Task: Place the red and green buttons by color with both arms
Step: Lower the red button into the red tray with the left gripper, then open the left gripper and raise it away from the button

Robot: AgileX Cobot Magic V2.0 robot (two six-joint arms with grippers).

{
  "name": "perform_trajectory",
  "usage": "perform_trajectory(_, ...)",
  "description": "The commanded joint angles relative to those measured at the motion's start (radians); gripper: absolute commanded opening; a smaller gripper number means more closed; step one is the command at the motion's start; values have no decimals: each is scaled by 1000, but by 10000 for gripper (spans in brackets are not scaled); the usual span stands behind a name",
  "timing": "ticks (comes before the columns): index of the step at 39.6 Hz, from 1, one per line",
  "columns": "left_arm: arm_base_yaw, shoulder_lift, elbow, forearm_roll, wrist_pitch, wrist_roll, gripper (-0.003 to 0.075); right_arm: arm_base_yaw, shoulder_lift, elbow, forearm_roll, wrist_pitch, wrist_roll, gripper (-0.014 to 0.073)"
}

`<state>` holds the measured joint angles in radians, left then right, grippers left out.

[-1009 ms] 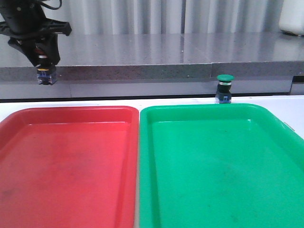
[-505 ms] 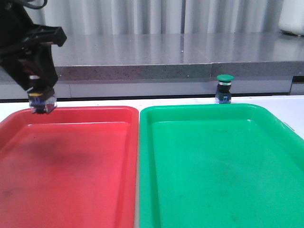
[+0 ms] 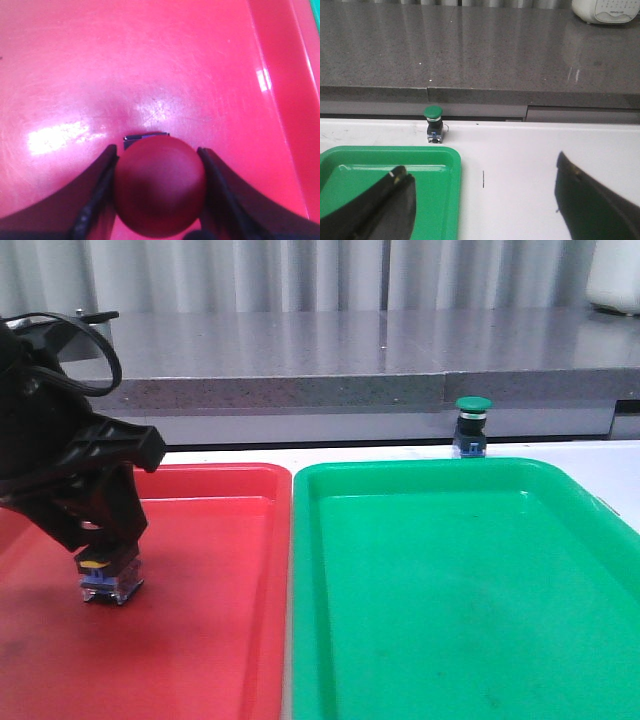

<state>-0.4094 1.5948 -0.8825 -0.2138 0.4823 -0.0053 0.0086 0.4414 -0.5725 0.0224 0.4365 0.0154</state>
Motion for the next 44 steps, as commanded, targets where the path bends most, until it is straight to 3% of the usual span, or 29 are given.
perform_trajectory(1, -8, -45, -20, -16, -33, -12, 90, -6, 11, -34, -2, -77, -3, 589)
perform_trajectory(14, -8, -45, -27, -16, -21, -12, 223, -6, 11, -34, -2, -77, -3, 589)
perform_trajectory(17, -8, -45, -36, -16, -17, -12, 316, -6, 11, -34, -2, -77, -3, 589)
perform_trajectory(21, -8, -45, -52, -16, 1, -12, 511, -6, 11, -34, -2, -77, -3, 589)
perform_trajectory(26, -8, -45, -80, -16, 43, -12, 629, -6, 11, -34, -2, -77, -3, 589)
perform_trajectory(32, -8, -72, -143, -12, 102, -8, 621, -6, 11, -34, -2, -77, -3, 589)
perform_trajectory(36, -8, -108, -173, 5, 106, 5, 569, -6, 11, -34, -2, -77, -3, 589)
perform_trajectory(38, -3, -127, -187, 34, 125, 5, 503, -6, 11, -34, -2, -77, -3, 589)
perform_trajectory(44, 52, -169, -238, 110, 234, -1, 193, -6, 11, -34, -2, -77, -3, 589)
